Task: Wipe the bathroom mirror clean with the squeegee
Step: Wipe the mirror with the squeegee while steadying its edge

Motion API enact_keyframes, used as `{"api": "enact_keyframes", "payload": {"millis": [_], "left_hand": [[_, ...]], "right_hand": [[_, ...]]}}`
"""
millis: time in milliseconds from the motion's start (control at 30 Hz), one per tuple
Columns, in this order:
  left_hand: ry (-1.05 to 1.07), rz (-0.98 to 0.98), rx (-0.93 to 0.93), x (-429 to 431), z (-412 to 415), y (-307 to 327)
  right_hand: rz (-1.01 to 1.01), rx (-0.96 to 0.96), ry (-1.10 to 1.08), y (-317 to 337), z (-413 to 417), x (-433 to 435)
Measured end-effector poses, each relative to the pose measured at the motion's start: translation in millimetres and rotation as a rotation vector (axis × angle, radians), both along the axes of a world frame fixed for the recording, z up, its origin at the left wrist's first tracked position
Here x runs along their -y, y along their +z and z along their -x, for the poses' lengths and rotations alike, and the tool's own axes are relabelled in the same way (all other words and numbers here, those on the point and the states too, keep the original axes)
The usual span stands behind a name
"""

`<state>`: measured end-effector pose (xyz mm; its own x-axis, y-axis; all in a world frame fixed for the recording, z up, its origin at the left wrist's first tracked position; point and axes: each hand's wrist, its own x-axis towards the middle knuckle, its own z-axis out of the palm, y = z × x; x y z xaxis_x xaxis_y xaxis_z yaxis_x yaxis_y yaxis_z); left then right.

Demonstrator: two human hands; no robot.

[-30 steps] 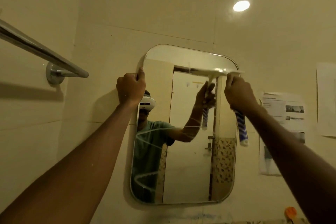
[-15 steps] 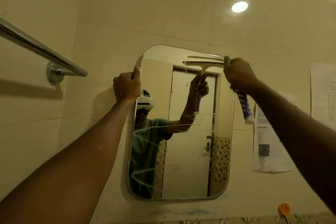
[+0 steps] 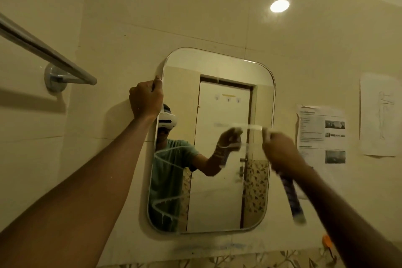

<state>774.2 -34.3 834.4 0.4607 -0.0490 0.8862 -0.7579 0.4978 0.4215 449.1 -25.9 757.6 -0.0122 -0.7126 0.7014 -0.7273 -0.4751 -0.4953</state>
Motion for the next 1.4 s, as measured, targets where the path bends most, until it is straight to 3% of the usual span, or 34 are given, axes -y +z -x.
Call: {"api": "enact_keyframes", "payload": {"millis": [100,200,433,500,700,767,867,1000,1133,1233,1400], "left_hand": [[0.002,-0.005,-0.006,0,1,1],[0.0,-0.007,-0.013,1,0,0],[-0.043,0.025,-0.01,1,3,-1],[-0.054,0.027,-0.02,0,3,-1],[-0.05,0.023,-0.059,1,3,0],[-0.066,0.02,-0.071,2,2,-1],[-0.08,0.02,-0.08,1,3,-2],[-0.048,0.03,-0.057,2,5,-7],[-0.012,0.03,-0.091,-2,8,-17],[-0.021,-0.007,-0.093,-8,9,-19],[-0.05,-0.073,-0.122,-13,8,-21]], "right_hand": [[0.149,0.039,-0.05,85,-4,8],[0.195,0.103,-0.05,111,-13,18],[0.073,0.113,0.031,-50,-10,13],[0.031,0.103,0.031,-60,-7,11],[0.282,0.144,-0.023,105,-12,20],[0.298,0.125,-0.045,127,-16,24],[0.241,0.105,-0.02,80,-16,27],[0.11,0.192,0.032,-52,-15,20],[-0.041,0.147,-0.061,-130,-16,-5],[-0.064,0.111,-0.028,-110,-7,-8],[0.151,0.164,0.025,-22,-11,11]]}}
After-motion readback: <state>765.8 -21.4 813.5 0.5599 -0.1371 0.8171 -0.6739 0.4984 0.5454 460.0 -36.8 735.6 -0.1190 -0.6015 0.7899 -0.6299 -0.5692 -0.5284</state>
